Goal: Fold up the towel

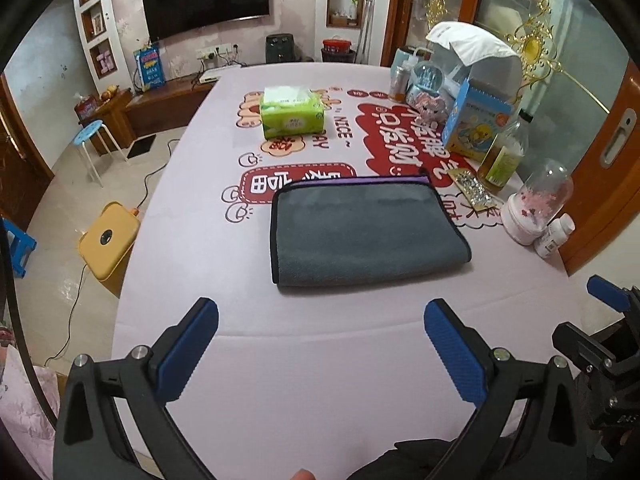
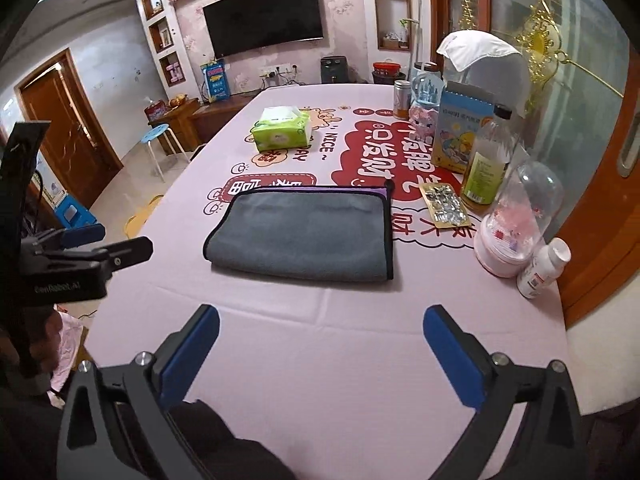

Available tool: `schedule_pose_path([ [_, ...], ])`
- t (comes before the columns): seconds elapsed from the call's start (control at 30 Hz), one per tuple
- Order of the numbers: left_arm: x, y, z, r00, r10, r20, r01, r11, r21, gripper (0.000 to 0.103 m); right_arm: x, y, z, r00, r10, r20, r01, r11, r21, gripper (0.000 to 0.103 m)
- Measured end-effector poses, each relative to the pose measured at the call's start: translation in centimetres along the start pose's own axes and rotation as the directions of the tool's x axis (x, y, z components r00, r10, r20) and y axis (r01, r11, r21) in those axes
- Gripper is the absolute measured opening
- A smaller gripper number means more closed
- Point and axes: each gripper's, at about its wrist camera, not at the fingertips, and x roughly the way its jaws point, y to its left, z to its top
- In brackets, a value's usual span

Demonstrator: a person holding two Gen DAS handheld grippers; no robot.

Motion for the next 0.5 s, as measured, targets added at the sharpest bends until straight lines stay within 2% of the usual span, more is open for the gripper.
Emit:
schedule_pose_path([
  [0.3,-3.1,-0.6,-1.1,1.000,0.005,0.030,-0.004,1.000,-0.019,0.102,-2.4,1.1,0.2,0.998,0.042,-0.044,-0.037,0.994,0.103,0.102],
  [0.5,-4.4,-0.5,-2.3,0.998,0.033,0.049,-0.030,0.998,-0.058,0.102,-2.9,0.9,-0.6,0.999,-0.005,-0.046,0.012,0.987,0.162,0.102],
])
